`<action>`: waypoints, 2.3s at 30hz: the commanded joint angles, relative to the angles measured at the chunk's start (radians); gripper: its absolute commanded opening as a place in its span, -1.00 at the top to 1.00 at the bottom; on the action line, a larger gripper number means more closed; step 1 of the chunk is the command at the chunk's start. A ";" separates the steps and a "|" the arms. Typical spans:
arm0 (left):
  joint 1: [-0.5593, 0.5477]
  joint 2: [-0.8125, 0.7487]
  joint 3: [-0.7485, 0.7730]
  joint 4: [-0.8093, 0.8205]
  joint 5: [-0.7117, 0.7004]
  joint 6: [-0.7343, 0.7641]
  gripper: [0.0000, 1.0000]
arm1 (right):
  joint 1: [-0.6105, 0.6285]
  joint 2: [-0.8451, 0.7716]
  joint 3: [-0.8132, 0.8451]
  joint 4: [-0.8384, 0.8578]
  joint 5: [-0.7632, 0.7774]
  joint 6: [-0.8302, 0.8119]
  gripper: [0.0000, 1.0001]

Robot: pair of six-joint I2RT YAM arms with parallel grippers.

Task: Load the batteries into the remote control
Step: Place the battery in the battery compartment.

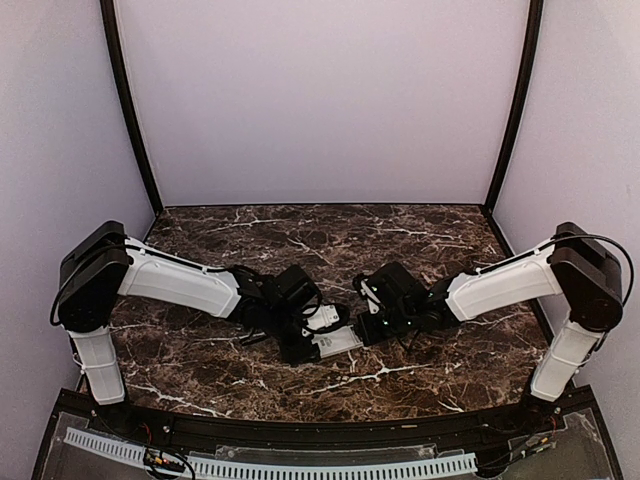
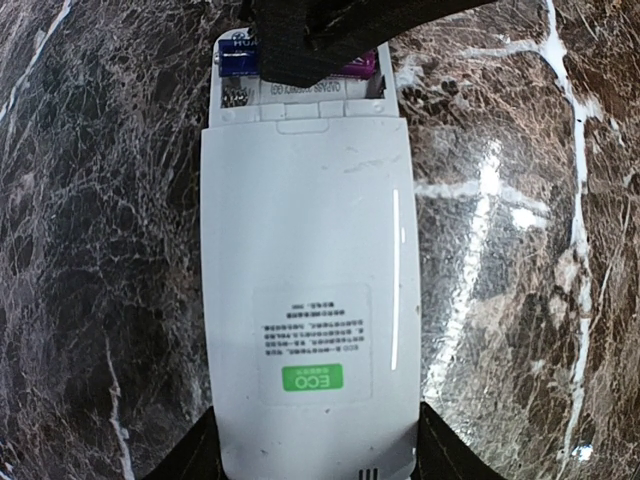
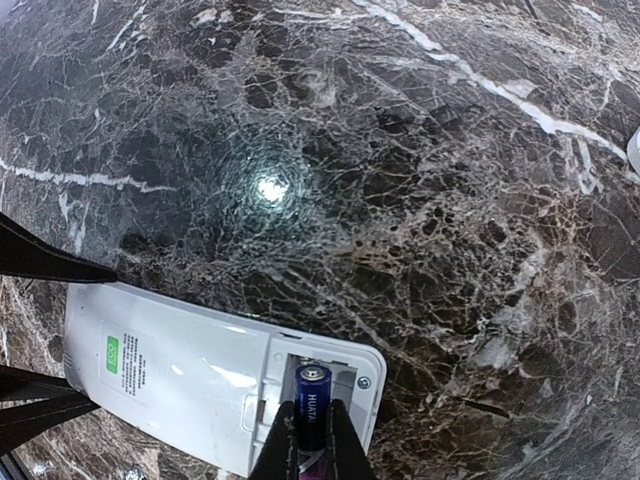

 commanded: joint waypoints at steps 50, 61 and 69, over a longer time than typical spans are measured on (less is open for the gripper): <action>0.033 0.029 -0.050 -0.183 -0.083 0.013 1.00 | -0.077 -0.047 0.211 -0.278 -0.133 -0.131 0.52; 0.033 0.028 -0.046 -0.184 -0.076 0.012 1.00 | -0.078 0.058 0.233 -0.244 -0.186 -0.067 0.49; 0.033 0.028 -0.046 -0.186 -0.074 0.012 1.00 | -0.077 0.098 0.255 -0.276 -0.158 -0.061 0.57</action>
